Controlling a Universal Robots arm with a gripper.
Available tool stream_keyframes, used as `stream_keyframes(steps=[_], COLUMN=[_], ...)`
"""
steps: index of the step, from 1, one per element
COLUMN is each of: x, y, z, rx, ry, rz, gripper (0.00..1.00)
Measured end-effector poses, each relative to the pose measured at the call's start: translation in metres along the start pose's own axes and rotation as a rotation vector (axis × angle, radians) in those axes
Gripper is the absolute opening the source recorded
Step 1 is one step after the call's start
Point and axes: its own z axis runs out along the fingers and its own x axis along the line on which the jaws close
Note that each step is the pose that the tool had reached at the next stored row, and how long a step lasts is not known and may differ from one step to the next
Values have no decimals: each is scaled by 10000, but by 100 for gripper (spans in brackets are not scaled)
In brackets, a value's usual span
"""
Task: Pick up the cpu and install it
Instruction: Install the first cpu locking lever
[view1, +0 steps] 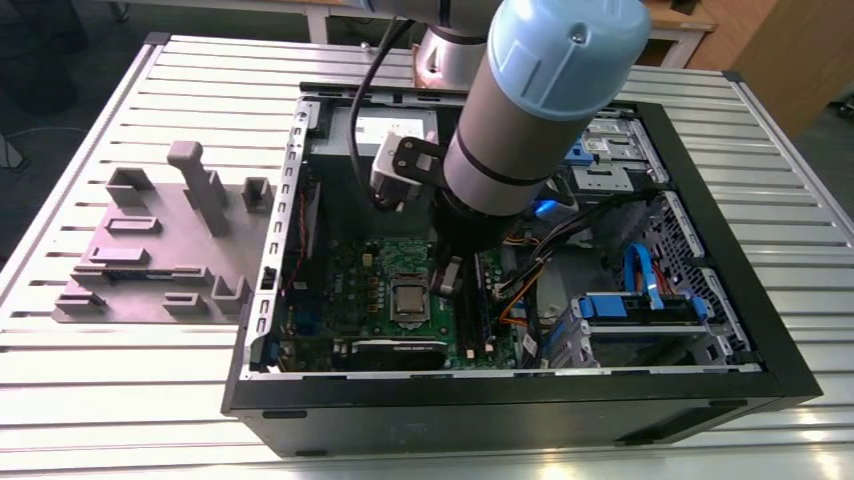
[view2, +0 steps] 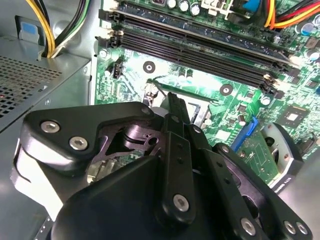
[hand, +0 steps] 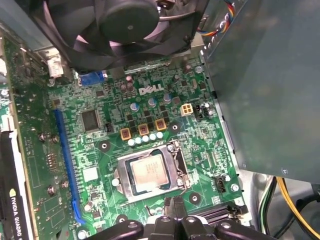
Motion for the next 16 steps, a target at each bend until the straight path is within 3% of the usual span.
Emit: stream_keyframes(steps=[16], x=[81], y=[-28], z=[45], rx=[-17], ry=[99], rz=[-378], gripper=[11])
